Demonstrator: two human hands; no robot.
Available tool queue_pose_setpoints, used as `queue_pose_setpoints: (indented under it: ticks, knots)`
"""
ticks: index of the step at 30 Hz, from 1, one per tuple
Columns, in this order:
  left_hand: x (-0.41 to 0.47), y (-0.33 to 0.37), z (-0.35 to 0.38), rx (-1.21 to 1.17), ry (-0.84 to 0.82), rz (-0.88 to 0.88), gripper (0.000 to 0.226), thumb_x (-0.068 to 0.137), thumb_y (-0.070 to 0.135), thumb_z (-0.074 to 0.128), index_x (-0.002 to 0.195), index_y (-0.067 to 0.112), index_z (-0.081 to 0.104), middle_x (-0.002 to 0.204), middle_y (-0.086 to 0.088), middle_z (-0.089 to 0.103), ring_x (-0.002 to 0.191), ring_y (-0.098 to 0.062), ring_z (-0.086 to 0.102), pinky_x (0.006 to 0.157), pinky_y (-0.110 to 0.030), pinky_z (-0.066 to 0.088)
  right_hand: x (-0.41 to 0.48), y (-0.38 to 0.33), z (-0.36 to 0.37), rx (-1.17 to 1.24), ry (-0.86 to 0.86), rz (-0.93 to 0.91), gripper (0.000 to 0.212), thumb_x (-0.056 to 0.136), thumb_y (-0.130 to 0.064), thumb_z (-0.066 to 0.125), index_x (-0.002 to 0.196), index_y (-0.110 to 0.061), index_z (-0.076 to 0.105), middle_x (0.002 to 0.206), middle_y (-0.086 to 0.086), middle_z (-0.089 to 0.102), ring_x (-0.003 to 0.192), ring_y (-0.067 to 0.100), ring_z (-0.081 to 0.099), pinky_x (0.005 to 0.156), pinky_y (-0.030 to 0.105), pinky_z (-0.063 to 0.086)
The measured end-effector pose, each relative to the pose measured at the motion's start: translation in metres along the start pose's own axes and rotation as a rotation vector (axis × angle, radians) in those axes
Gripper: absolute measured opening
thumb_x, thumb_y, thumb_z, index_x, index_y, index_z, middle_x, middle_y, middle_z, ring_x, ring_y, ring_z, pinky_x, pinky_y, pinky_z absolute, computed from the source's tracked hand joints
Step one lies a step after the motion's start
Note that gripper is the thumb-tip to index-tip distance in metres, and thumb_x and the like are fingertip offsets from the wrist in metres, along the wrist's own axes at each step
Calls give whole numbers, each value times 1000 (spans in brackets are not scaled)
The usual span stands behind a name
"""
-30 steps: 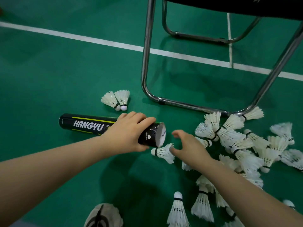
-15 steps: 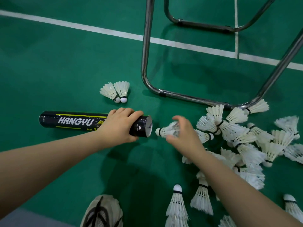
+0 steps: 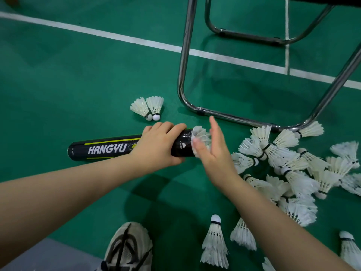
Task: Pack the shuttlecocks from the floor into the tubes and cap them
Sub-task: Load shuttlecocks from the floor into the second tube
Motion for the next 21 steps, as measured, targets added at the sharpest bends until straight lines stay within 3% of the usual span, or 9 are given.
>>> queue_pose_setpoints:
  ticks: [3, 5, 7, 9, 12, 15, 17, 19, 21]
  knots:
    - [-4, 0, -7, -14, 7, -30, 82, 61, 50, 72, 132, 25, 40, 117, -2, 51, 109, -27, 45, 90, -40, 32, -9, -2, -22, -16, 159, -50, 40, 82, -37, 48, 120, -25, 51, 120, -12, 54, 114, -3, 45, 101, 22, 36]
    - [-8, 1, -11, -19, 22, -42, 81, 61, 49, 73, 131, 24, 41, 116, -3, 52, 108, -28, 46, 89, -41, 33, -19, -8, -20, -46, 88, -99, 24, 80, -32, 50, 101, -25, 61, 97, -19, 60, 95, -4, 53, 88, 16, 42]
    - [-13, 4, -13, -19, 42, -37, 80, 59, 53, 68, 129, 23, 43, 112, -4, 54, 103, -29, 49, 86, -41, 36, -29, -14, -9, -63, -23, -141, 30, 77, -34, 51, 98, -18, 67, 90, -15, 63, 88, -1, 55, 82, 13, 41]
    - [-20, 9, -14, -23, 82, 0, 80, 56, 58, 58, 126, 23, 44, 106, -5, 56, 97, -31, 53, 81, -42, 39, -37, -19, 6, -55, -122, -142, 39, 73, -38, 51, 98, -12, 66, 88, -6, 64, 83, 5, 54, 80, 20, 43]
    - [-32, 18, -13, 15, 138, 89, 77, 54, 57, 52, 122, 24, 39, 100, -5, 58, 89, -30, 56, 74, -41, 43, -41, -14, 26, 1, -237, 55, 32, 65, -35, 56, 84, -10, 61, 80, 3, 60, 76, 19, 51, 72, 33, 44]
    - [-42, 20, -9, 64, 142, 161, 78, 51, 45, 70, 119, 22, 39, 97, -6, 59, 84, -31, 57, 70, -40, 44, -42, -9, 42, 121, -443, 194, 26, 58, -35, 63, 69, -13, 55, 70, -1, 48, 70, 15, 41, 66, 32, 35]
    - [-45, 22, -10, 78, 150, 175, 73, 54, 48, 61, 118, 22, 40, 95, -5, 59, 82, -30, 58, 67, -40, 45, -42, -9, 43, 81, -498, 169, 35, 60, -34, 64, 72, -3, 55, 70, 2, 45, 69, 16, 38, 65, 32, 32]
    - [-44, 22, -12, 68, 138, 160, 71, 57, 54, 55, 118, 23, 40, 97, -4, 59, 83, -29, 58, 69, -40, 46, -36, -16, 29, 113, -333, 79, 32, 66, -35, 60, 69, -3, 58, 66, 2, 46, 67, 14, 41, 63, 31, 34]
    - [-38, 19, -13, 51, 112, 122, 77, 55, 54, 67, 119, 24, 38, 100, -4, 59, 87, -30, 56, 74, -41, 45, -28, -17, 1, 309, -31, 78, 21, 74, -30, 58, 68, -12, 65, 64, -3, 57, 66, 11, 52, 67, 29, 43]
Point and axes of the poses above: each hand's wrist, its own x-axis towards the middle knuckle, its own z-axis out of the palm, y = z × x, the point moved 5 cm from there along x, towards the middle knuckle
